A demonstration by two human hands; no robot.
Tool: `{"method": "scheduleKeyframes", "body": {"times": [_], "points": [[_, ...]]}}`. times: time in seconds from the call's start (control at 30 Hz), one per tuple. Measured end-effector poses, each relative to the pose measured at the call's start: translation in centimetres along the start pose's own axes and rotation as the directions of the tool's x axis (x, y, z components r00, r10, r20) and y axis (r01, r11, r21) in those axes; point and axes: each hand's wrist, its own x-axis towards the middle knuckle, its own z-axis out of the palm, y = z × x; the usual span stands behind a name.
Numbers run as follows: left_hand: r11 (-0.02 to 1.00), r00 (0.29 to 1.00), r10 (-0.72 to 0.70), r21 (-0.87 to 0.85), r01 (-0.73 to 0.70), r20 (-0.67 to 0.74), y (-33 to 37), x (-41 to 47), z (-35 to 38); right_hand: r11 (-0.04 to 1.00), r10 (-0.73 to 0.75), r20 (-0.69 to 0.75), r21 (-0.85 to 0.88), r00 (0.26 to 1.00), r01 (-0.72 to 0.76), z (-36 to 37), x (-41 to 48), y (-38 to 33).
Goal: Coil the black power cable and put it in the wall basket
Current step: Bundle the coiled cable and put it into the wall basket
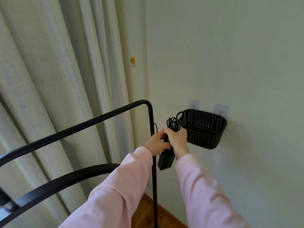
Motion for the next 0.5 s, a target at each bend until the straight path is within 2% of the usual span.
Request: {"method": "scheduleKeyframes", "body": {"times": [0.17, 0.3, 0.4, 0.5], "points": [[0.983, 0.985, -0.017, -0.183, -0.014, -0.170, -1.1, -0.4, 0.4, 0.999, -0.033, 0.019, -0.027, 0.999, 0.034, 0.2, 0.1, 0.8], [0.920, 0.902, -0.147, -0.391, -0.026, -0.405, -1.6, 0.8, 0.7, 0.999, -0.016, 0.048, -0.043, 0.999, 0.018, -0.5, 0.6, 1.6], [0.943, 0.804, -0.186, -0.332, -0.016, -0.566, -1.5, 2.2, 0.5, 0.997, 0.029, 0.110, -0.073, 0.994, -0.021, -0.7, 1.3, 2.5], [0.945, 0.744, -0.242, -0.326, 0.035, -0.622, -1.9, 3.7, 0.7, 0.994, 0.061, 0.157, -0.102, 0.986, -0.045, -0.4, 2.1, 3.1]]}}
